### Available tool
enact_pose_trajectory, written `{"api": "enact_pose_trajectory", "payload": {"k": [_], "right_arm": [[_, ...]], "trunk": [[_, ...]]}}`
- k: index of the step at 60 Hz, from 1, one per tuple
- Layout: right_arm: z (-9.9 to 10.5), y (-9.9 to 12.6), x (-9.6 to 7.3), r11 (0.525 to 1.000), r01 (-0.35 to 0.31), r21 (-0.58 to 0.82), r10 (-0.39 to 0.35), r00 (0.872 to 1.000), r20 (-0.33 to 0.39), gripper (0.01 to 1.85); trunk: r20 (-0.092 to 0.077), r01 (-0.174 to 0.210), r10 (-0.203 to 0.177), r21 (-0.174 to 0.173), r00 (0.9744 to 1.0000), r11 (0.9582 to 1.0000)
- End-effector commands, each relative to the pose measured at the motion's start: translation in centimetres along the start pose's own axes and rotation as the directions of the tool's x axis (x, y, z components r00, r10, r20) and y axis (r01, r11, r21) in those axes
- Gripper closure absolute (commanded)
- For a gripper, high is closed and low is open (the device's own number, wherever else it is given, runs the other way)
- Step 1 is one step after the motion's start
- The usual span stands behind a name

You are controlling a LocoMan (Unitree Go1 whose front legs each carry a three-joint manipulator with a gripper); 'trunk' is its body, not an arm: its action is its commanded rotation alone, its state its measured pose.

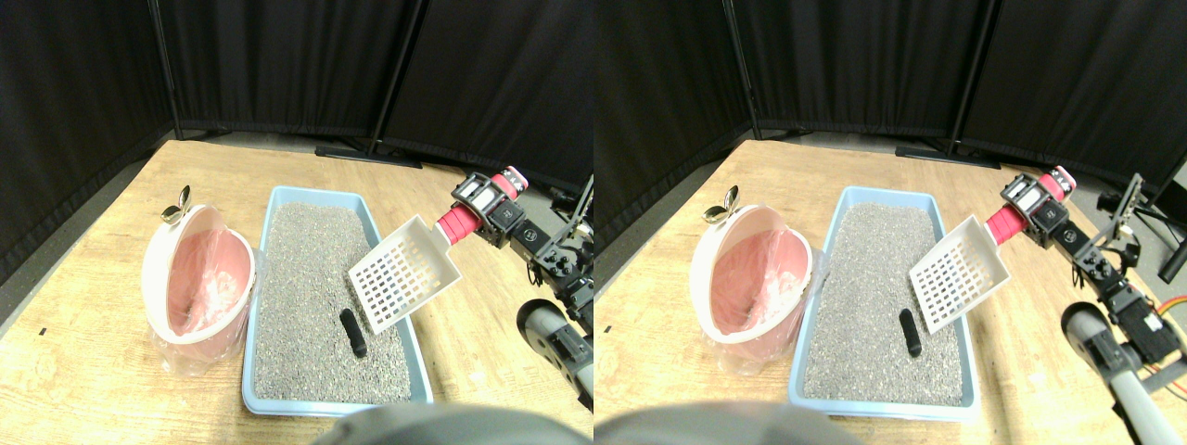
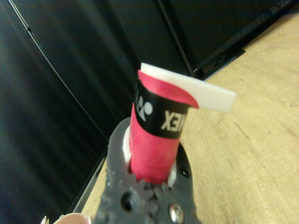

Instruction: Scoop (unimanual)

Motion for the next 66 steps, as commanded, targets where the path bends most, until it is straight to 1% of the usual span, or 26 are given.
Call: {"api": "enact_pose_trajectory", "payload": {"k": [1, 7, 11, 13, 15, 18, 22, 24, 29, 37, 39, 43, 51, 55, 57, 58, 62, 63, 66], "right_arm": [[1.1, -0.2, 0.2, 1.000, 0.029, 0.004, -0.029, 0.998, 0.054, 1.81], [1.4, -0.1, 0.5, 0.999, 0.025, -0.021, -0.025, 0.999, 0.040, 1.81], [1.4, -0.1, 0.7, 0.999, 0.010, -0.035, -0.008, 0.999, 0.041, 1.81], [1.5, 0.0, 0.9, 0.998, -0.020, -0.053, 0.023, 0.998, 0.056, 1.81], [1.5, 0.0, 0.9, 0.998, -0.020, -0.053, 0.023, 0.998, 0.056, 1.81], [1.5, 0.1, 1.1, 0.996, -0.048, -0.071, 0.053, 0.997, 0.060, 1.81], [1.7, 0.1, 1.1, 0.995, -0.057, -0.076, 0.061, 0.997, 0.055, 1.81], [2.1, 0.3, 1.1, 0.992, -0.076, -0.099, 0.080, 0.996, 0.035, 1.81], [2.4, 0.4, 1.1, 0.988, -0.101, -0.115, 0.106, 0.994, 0.041, 1.81], [2.7, 0.5, 1.2, 0.988, -0.106, -0.113, 0.109, 0.994, 0.025, 1.81], [2.9, 0.7, 1.1, 0.987, -0.117, -0.114, 0.121, 0.992, 0.025, 1.81], [2.7, 1.0, 1.1, 0.982, -0.137, -0.133, 0.139, 0.990, 0.012, 1.81], [2.3, 1.3, 1.3, 0.978, -0.145, -0.151, 0.147, 0.989, 0.002, 1.81], [2.0, 1.4, 1.4, 0.973, -0.158, -0.171, 0.160, 0.987, -0.002, 1.81], [1.8, 1.6, 1.5, 0.968, -0.177, -0.177, 0.180, 0.984, 0.000, 1.81], [1.7, 1.8, 1.5, 0.968, -0.174, -0.182, 0.175, 0.984, -0.009, 1.81], [1.4, 2.0, 1.5, 0.968, -0.181, -0.175, 0.182, 0.983, -0.008, 1.81], [1.3, 2.3, 1.5, 0.968, -0.185, -0.168, 0.185, 0.983, -0.019, 1.81], [1.2, 2.4, 1.5, 0.968, -0.189, -0.167, 0.188, 0.982, -0.022, 1.81]], "trunk": [[-0.014, -0.016, 0.016, -0.030, 0.9998, 0.9994], [-0.013, -0.022, 0.022, -0.038, 0.9997, 0.9990], [-0.011, -0.027, 0.027, -0.041, 0.9996, 0.9988], [-0.010, -0.031, 0.031, -0.043, 0.9995, 0.9986], [-0.010, -0.031, 0.031, -0.043, 0.9995, 0.9986], [-0.011, -0.033, 0.032, -0.045, 0.9994, 0.9984], [-0.010, -0.033, 0.033, -0.045, 0.9994, 0.9984], [-0.010, -0.033, 0.033, -0.045, 0.9994, 0.9985], [-0.011, -0.031, 0.030, -0.046, 0.9995, 0.9985], [-0.009, -0.032, 0.031, -0.047, 0.9995, 0.9984], [-0.010, -0.029, 0.029, -0.046, 0.9995, 0.9985], [-0.012, -0.028, 0.027, -0.045, 0.9996, 0.9986], [-0.015, -0.026, 0.025, -0.043, 0.9996, 0.9987], [-0.018, -0.025, 0.024, -0.043, 0.9995, 0.9988], [-0.018, -0.025, 0.024, -0.041, 0.9996, 0.9988], [-0.019, -0.025, 0.024, -0.041, 0.9995, 0.9988], [-0.019, -0.025, 0.024, -0.039, 0.9995, 0.9989], [-0.019, -0.024, 0.024, -0.039, 0.9995, 0.9989], [-0.020, -0.024, 0.023, -0.038, 0.9995, 0.9990]]}}
